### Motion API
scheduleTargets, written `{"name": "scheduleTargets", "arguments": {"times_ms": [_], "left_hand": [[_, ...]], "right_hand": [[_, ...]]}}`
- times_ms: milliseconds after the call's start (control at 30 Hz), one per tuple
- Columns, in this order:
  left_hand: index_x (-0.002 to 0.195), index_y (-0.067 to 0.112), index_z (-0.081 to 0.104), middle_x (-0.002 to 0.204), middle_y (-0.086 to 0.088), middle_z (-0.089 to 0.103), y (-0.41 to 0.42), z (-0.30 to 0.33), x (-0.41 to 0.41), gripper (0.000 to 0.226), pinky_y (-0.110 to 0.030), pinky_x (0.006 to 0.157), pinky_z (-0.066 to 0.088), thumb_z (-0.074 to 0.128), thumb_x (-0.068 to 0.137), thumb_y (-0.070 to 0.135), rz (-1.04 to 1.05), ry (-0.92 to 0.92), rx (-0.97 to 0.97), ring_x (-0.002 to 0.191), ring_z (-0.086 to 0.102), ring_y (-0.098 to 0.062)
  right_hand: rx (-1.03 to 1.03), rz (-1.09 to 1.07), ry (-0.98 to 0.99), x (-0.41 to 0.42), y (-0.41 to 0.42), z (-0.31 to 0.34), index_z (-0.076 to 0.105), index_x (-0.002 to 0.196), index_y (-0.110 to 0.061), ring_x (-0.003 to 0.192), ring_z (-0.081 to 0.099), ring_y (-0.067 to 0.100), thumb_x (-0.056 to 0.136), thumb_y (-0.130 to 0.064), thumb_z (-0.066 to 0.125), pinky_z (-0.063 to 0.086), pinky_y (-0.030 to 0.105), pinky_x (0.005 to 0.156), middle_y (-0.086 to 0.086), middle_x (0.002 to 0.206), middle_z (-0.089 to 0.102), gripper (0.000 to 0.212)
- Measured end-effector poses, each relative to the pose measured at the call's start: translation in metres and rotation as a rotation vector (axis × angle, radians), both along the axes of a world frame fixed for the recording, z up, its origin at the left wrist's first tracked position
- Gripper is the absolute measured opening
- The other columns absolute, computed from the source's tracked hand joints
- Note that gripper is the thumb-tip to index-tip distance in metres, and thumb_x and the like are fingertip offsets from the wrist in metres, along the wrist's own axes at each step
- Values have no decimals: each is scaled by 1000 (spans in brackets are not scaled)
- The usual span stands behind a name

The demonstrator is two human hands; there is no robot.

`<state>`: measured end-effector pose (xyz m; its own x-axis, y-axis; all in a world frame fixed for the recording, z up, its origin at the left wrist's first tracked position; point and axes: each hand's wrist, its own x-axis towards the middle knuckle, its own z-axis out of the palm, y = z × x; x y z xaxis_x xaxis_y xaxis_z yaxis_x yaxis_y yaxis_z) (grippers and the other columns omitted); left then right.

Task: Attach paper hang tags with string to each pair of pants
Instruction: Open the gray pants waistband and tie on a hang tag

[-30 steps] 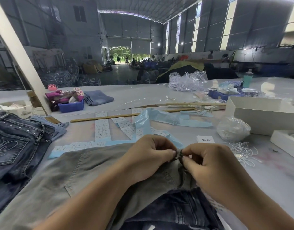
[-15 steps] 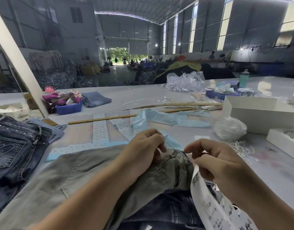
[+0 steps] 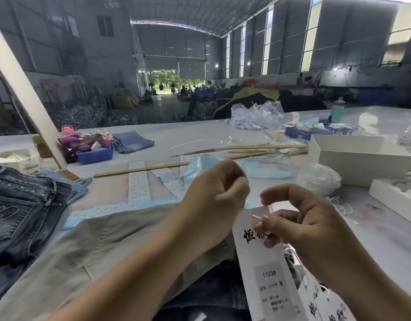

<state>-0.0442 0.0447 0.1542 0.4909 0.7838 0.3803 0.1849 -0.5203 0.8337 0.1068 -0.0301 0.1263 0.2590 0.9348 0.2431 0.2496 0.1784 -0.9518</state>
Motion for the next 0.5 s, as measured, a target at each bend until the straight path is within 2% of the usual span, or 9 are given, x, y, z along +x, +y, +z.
{"name": "scheduleTargets", "arguments": {"times_ms": [133,233,333,500], "left_hand": [[81,29,52,63,8,56,-8,-2,2,15,-20,48,39,47,95,30,29,265,313,55,49,-5],[89,27,60,74,11,58,-10,-2,4,11,-22,56,44,51,96,25,1,394,479,66,53,-6],[95,24,67,87,12,62,-10,-3,6,14,-29,66,50,53,97,24,-42,457,516,77,55,-7],[99,25,70,90,12,62,-7,1,5,16,-32,72,50,55,97,24,-105,492,500,81,56,-6]], "right_hand": [[46,-25,34,3,-3,1,70,86,-26,61,70,28,82,3,68,53,39,61,9,70,71,30],[99,-17,42,6,-6,3,70,83,-29,61,70,23,83,3,69,54,27,58,7,68,69,33],[120,26,61,7,-8,5,70,82,-27,63,69,25,84,5,67,55,28,58,7,68,68,32],[117,50,75,8,-7,3,68,81,-24,64,67,30,86,7,63,58,36,63,13,70,69,33]]}}
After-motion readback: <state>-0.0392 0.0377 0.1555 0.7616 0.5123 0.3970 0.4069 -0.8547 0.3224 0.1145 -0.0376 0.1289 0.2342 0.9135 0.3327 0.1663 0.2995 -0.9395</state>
